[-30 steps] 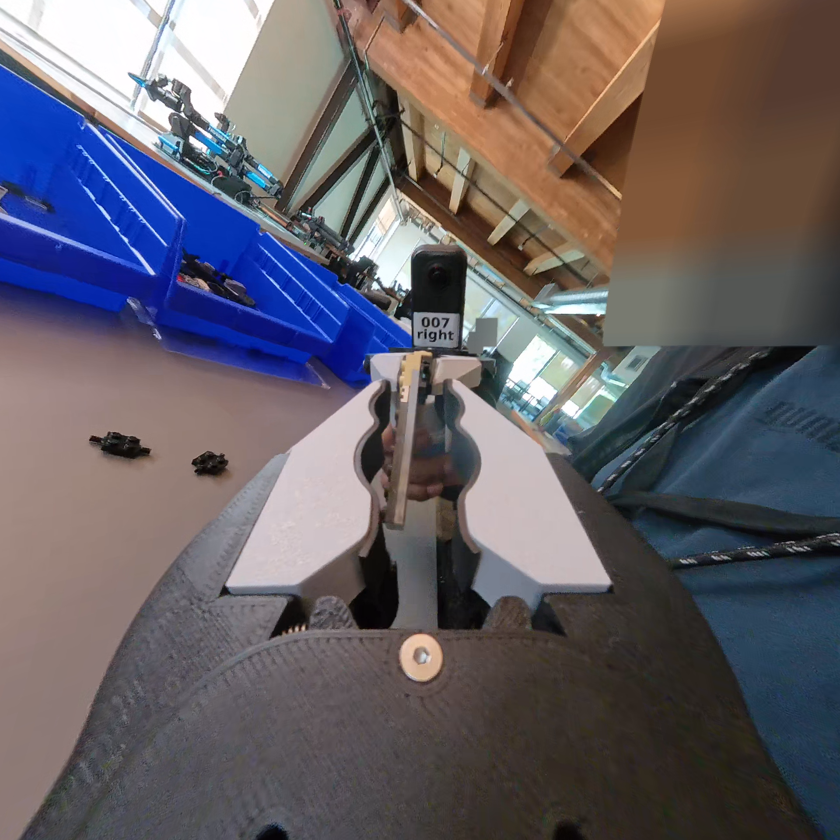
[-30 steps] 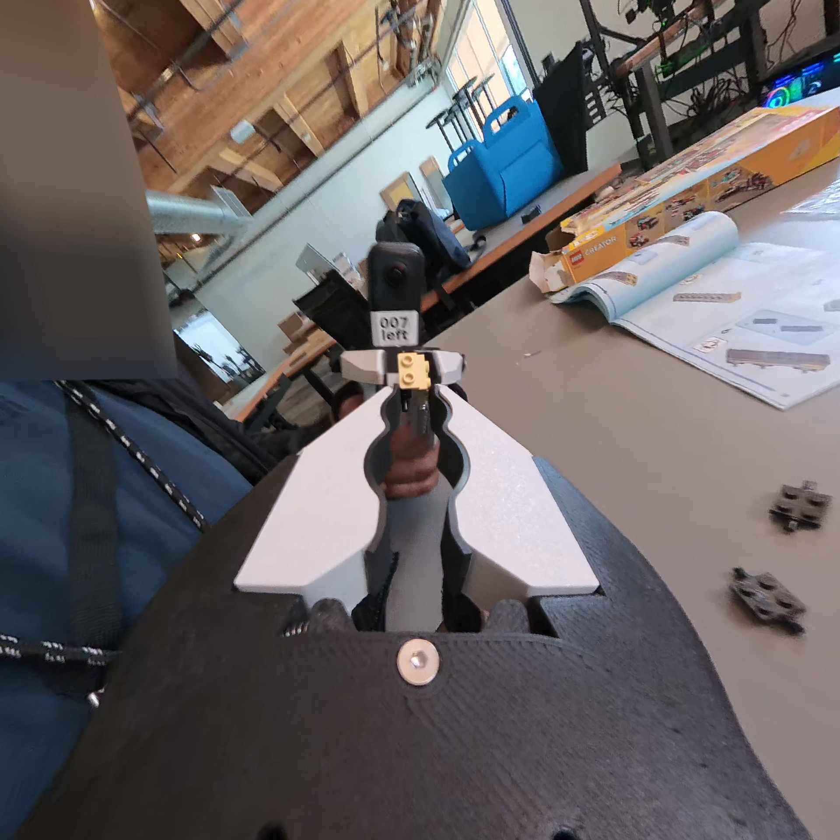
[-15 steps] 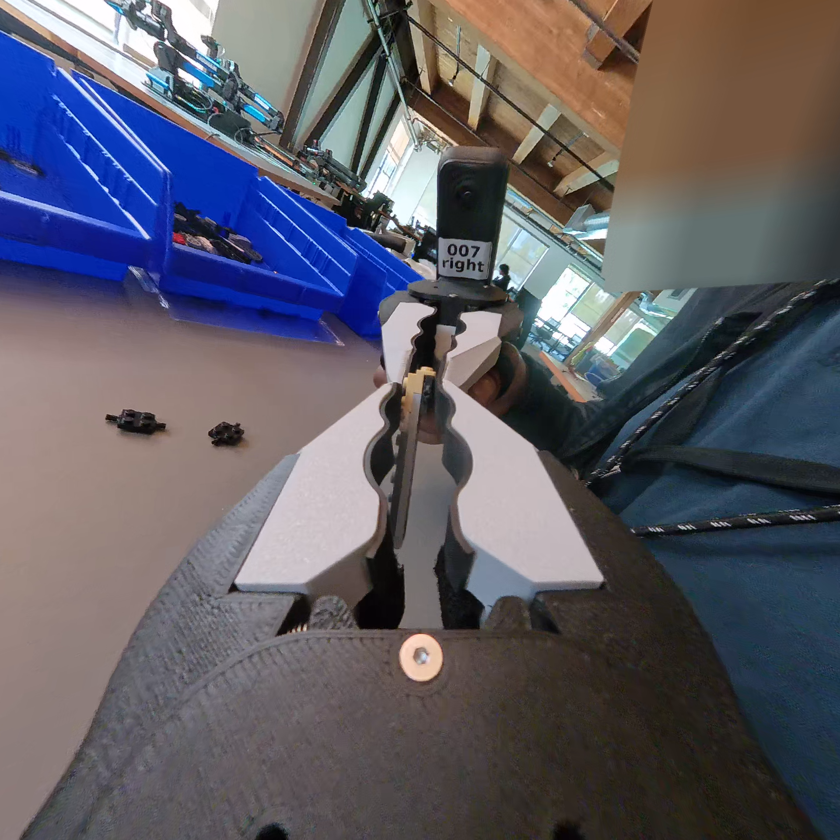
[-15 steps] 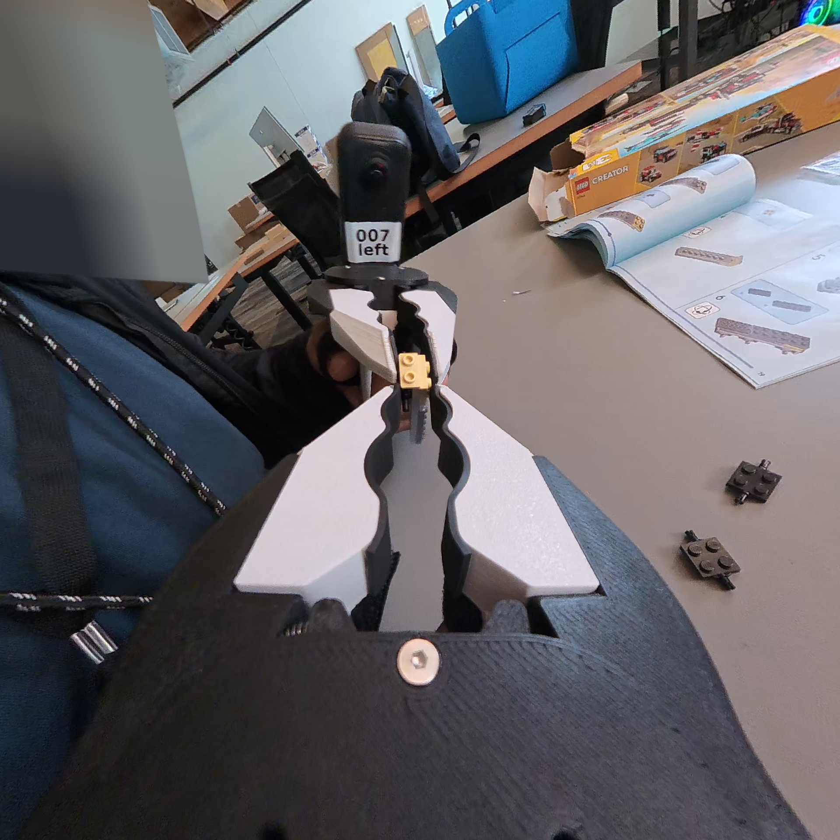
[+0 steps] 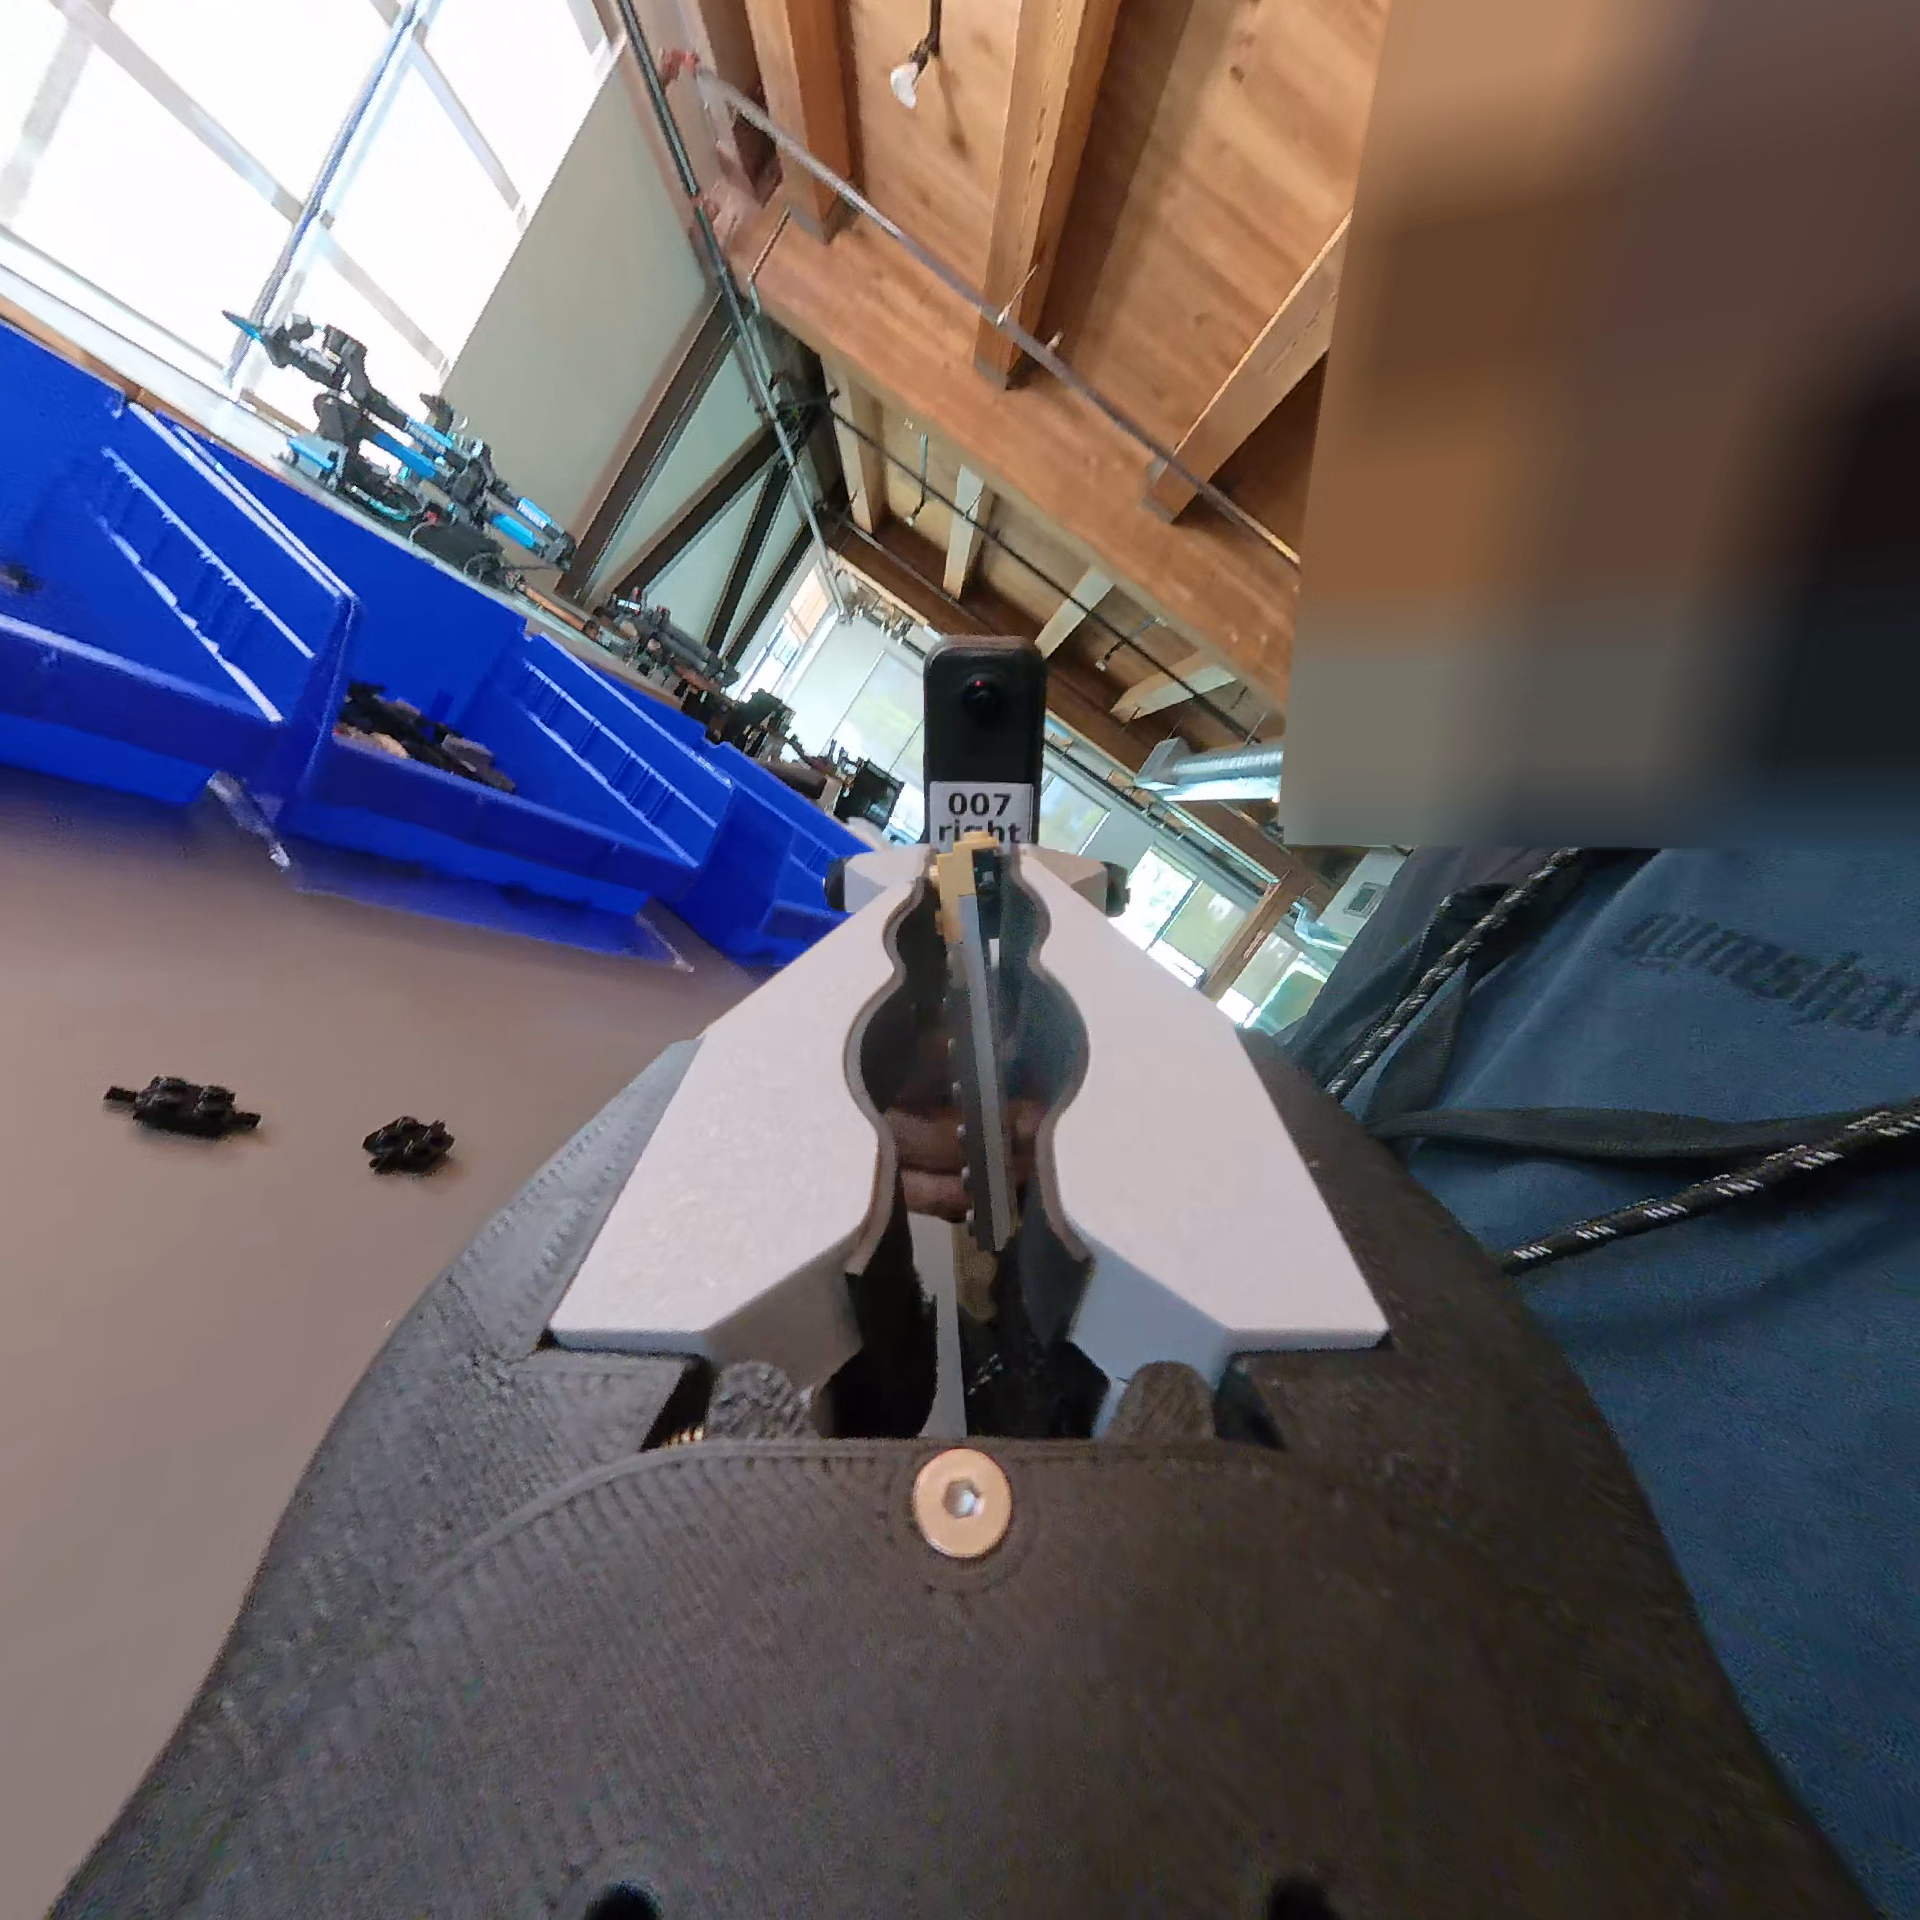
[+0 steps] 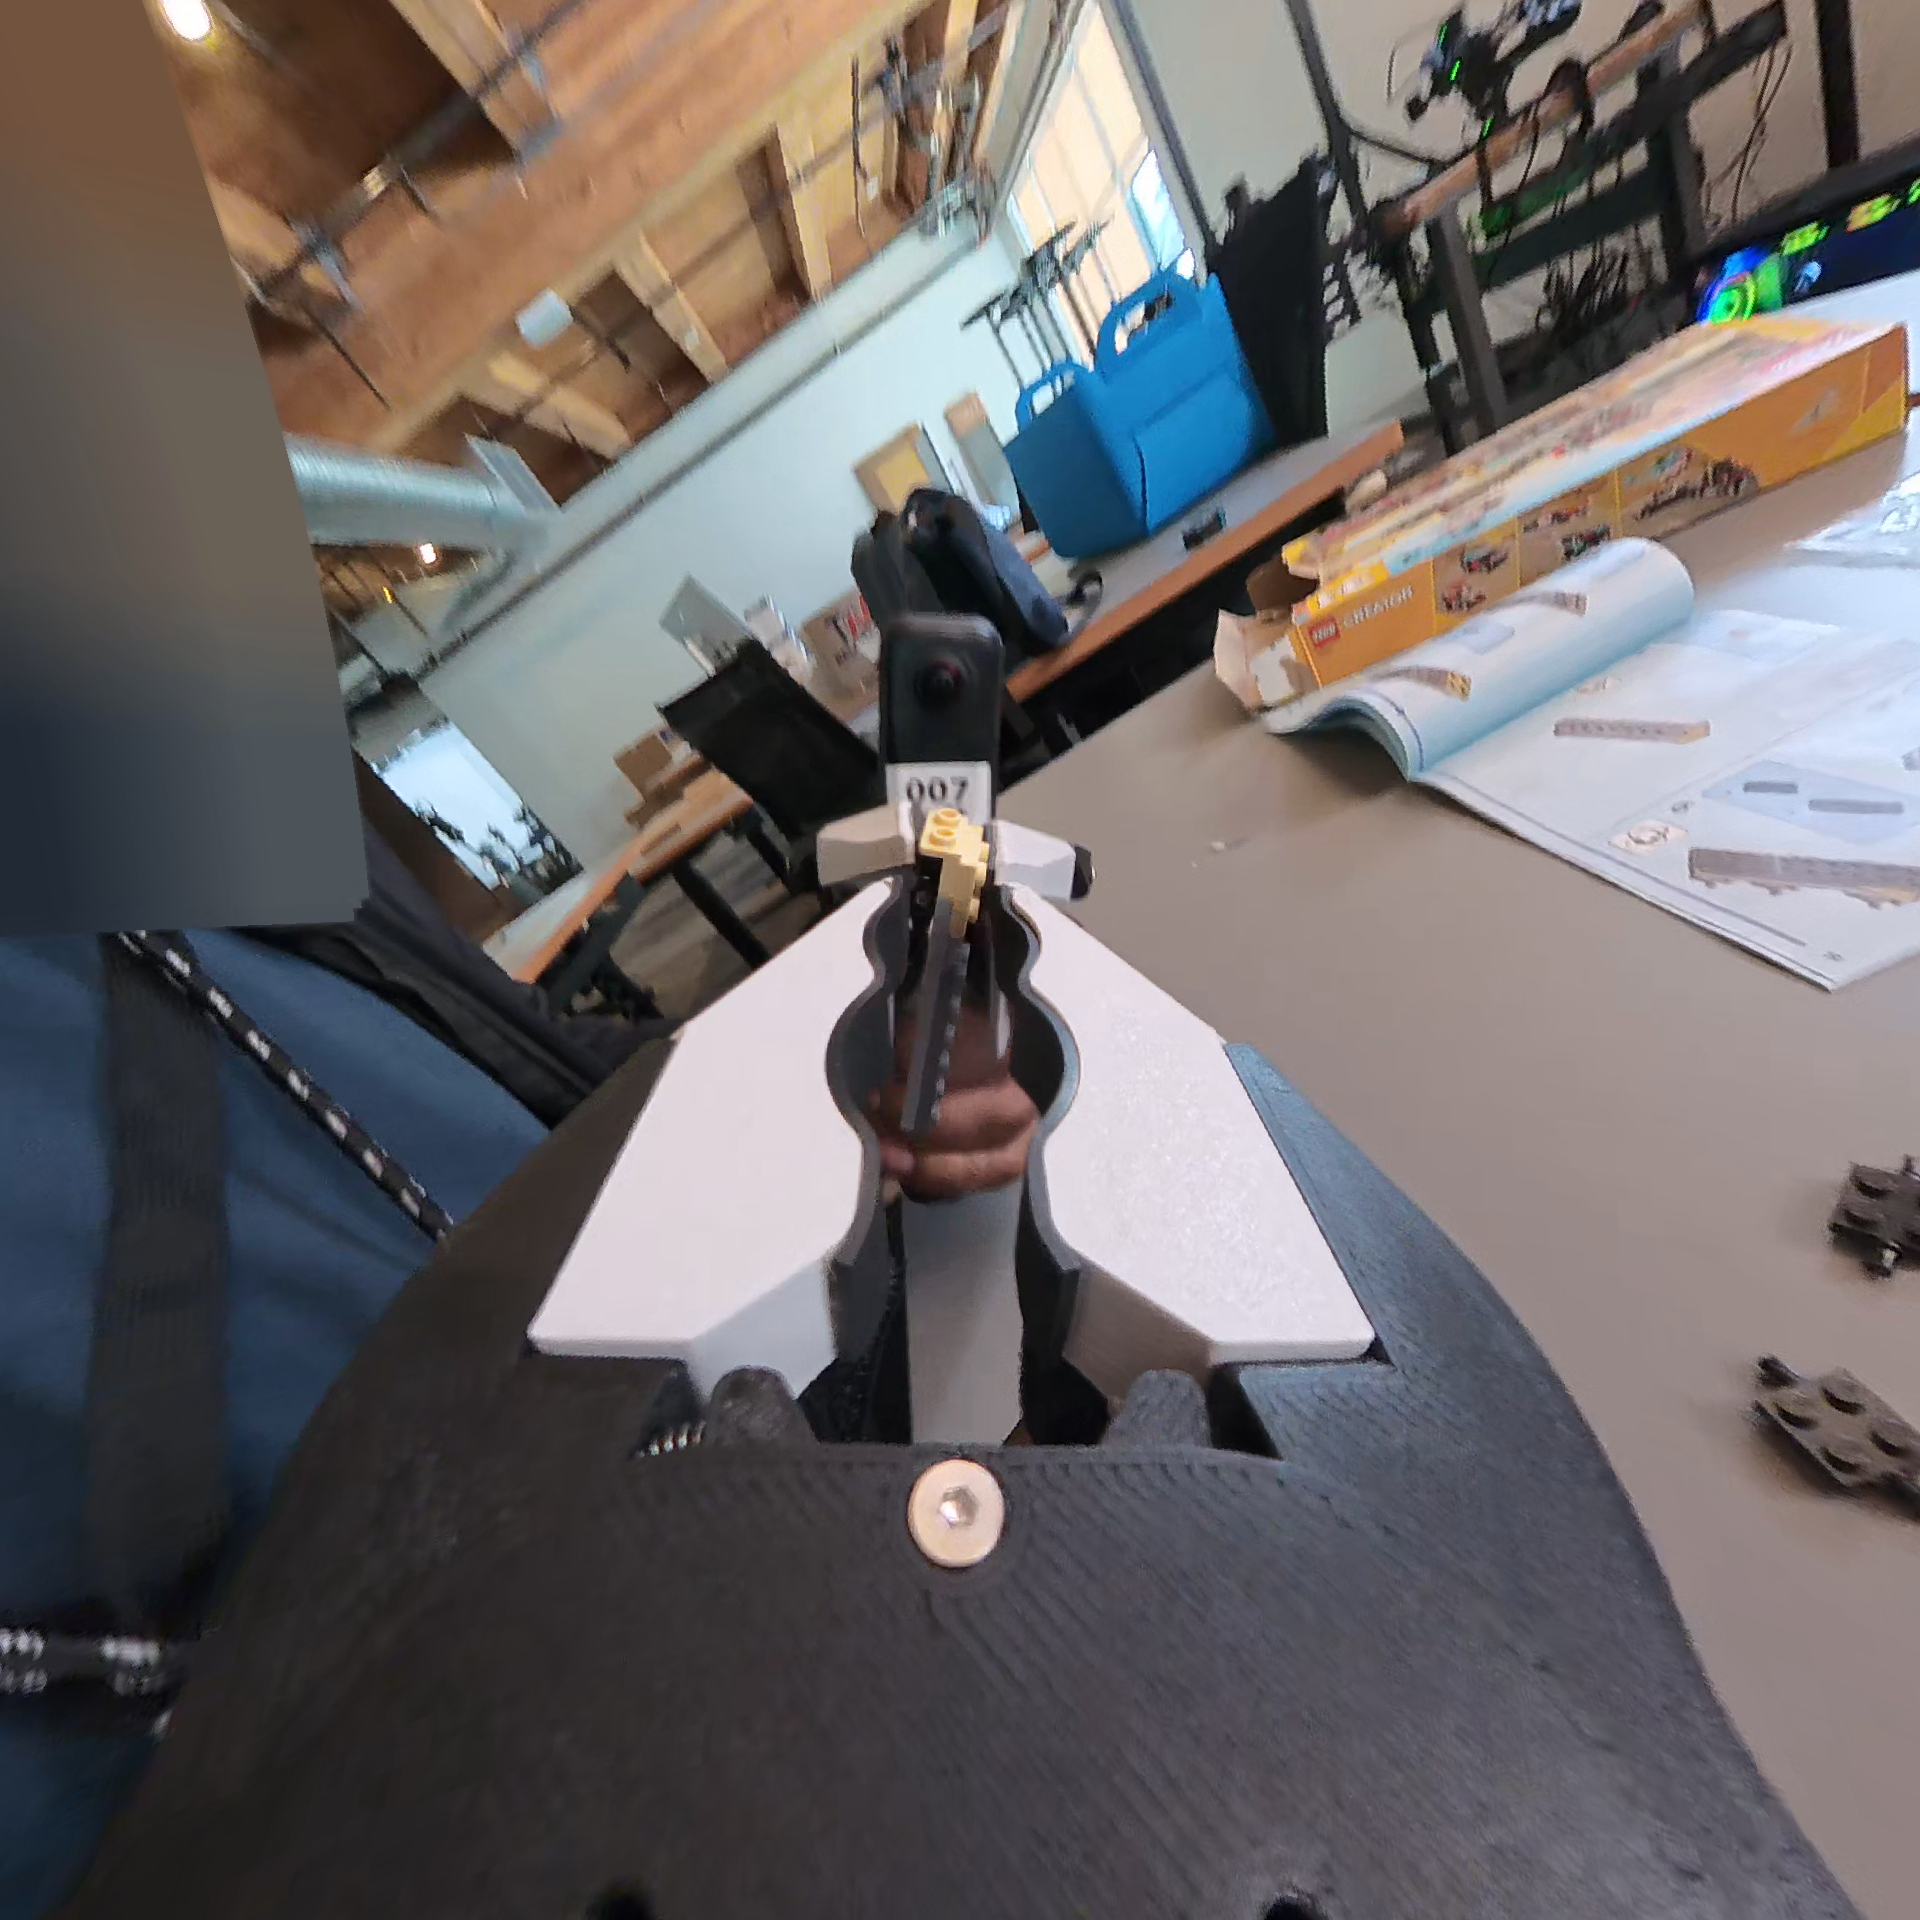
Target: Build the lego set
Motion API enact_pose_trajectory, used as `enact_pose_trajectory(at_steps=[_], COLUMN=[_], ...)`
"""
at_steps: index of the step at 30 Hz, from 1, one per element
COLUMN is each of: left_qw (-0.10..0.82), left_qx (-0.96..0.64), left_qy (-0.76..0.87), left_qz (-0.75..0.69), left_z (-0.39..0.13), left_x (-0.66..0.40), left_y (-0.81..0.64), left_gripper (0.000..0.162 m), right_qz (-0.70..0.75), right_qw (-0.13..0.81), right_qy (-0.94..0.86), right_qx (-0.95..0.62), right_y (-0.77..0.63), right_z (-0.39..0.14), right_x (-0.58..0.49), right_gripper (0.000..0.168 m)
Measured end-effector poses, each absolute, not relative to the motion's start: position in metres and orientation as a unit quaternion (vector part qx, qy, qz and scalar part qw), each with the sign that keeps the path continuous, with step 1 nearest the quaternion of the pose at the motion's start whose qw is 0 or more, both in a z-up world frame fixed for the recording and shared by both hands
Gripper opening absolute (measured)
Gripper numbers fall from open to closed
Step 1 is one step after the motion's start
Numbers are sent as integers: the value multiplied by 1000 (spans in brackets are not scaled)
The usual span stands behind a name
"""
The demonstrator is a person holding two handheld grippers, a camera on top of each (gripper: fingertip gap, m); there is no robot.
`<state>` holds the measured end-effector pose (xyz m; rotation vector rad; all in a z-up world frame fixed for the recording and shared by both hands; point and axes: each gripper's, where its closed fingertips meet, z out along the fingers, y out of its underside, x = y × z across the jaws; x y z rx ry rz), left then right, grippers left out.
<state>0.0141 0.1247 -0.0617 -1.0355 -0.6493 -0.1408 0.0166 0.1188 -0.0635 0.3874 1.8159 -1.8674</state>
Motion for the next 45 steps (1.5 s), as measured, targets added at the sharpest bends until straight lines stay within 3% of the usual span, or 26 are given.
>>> enact_pose_trajectory(at_steps=[23,45], left_qw=[878,833], left_qx=[-401,-502], left_qy=[-258,-225], left_qz=[-46,-64], left_z=[-41,-46], left_x=[21,32], left_y=[129,133], left_gripper=[12,12], right_qz=[-734,-708], right_qw=[200,173], right_qy=[625,676], right_qx=[175,107], right_y=[124,126], right_z=[-40,-45], right_x=[20,31], right_gripper=[14,13])
